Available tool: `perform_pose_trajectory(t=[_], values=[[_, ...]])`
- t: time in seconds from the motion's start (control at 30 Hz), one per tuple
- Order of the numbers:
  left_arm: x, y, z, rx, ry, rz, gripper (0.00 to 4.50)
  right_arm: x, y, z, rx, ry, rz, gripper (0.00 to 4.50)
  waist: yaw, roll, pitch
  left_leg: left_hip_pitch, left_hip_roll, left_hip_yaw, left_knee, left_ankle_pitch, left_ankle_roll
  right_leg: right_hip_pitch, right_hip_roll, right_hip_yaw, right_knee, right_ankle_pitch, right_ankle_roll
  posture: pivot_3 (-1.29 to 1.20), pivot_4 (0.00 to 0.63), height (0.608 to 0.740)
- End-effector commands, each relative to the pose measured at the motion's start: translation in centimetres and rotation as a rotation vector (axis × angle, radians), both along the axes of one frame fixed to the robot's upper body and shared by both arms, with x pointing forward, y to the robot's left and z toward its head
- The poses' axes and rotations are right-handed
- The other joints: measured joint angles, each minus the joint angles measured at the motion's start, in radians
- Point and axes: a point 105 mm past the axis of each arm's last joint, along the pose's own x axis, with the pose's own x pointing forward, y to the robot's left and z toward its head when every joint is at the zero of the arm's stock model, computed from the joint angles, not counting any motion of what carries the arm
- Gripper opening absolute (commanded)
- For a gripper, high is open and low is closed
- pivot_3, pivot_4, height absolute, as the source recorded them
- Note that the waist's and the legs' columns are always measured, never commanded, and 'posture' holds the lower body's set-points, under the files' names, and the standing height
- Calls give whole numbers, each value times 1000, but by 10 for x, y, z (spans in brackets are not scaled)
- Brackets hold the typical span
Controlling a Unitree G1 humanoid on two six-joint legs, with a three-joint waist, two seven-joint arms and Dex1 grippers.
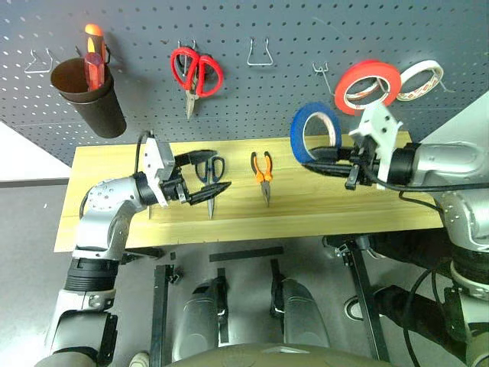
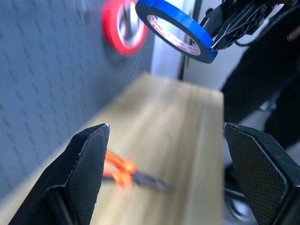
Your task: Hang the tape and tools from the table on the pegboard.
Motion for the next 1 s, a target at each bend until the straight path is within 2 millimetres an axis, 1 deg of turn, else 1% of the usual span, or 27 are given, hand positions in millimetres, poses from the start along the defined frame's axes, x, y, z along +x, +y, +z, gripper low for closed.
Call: perform_pose_trajectory(t=[0.03, 0.07, 0.2, 0.27, 0.33, 0.4, 0.5, 0.67, 0.83, 1.0], values=[[3, 3, 16, -33, -76, 14, 4089, -3, -3, 22, 4, -117, 0, 660, 0, -1, -19, 0, 0, 0, 0, 0, 0, 0, 0, 0, 0, 0, 0, -109, 147, 738], [4, 2, 18, -38, -82, 16, 4089, -2, -3, 24, 1, -131, 1, 660, -1, -2, -27, 0, 0, 0, -1, 0, 0, 0, 0, -1, -1, 0, 0, -109, 132, 738], [10, 6, 24, -59, -102, 43, 4089, -3, -1, 41, 13, -204, 15, 660, -5, -2, -54, 0, 0, 1, 0, 0, 0, 0, 1, 0, 0, 0, 0, -114, 110, 738], [14, 7, 23, -49, -108, 59, 4089, 6, -2, 42, 5, -231, -19, 660, -8, -3, -70, 1, 0, 1, 0, 0, 0, 0, 1, 0, 0, 0, 0, -115, 99, 738], [17, 7, 21, -39, -110, 76, 4089, 18, -5, 38, -4, -244, -62, 660, -8, -3, -87, 1, 0, 1, 0, 0, 0, 0, 1, 0, 0, 0, 0, -114, 93, 738], [20, 3, 22, -33, -116, 79, 4089, 33, -4, 28, 0, -240, -90, 660, -9, -4, -103, 1, 0, 1, 0, 0, 0, 0, 1, 0, 0, 0, 0, -106, 85, 738], [20, -2, 25, -37, -127, 72, 4089, 46, -1, 18, 12, -235, -101, 660, -9, -5, -116, 2, 0, 2, 1, 0, 0, 2, 1, 0, 0, 0, 0, -102, 82, 738], [20, -9, 36, -58, -139, 57, 4089, 69, 1, -1, 25, -213, -133, 660, -10, -4, -126, 2, 0, 2, 1, 0, 0, 2, 2, 1, 0, 1, 0, -86, 77, 738], [20, -10, 37, -48, -140, 55, 4089, 90, 4, -14, 34, -205, -164, 660, -21, -2, -132, 2, 0, 2, 1, 0, -1, 2, 2, 1, 0, 1, 0, -74, 78, 738], [21, -9, 37, -40, -142, 67, 4089, 110, 10, -21, 48, -203, -186, 660, -36, -1, -134, 3, 0, 2, 1, 0, -1, 2, 2, 1, 1, 1, 0, -61, 83, 738]])
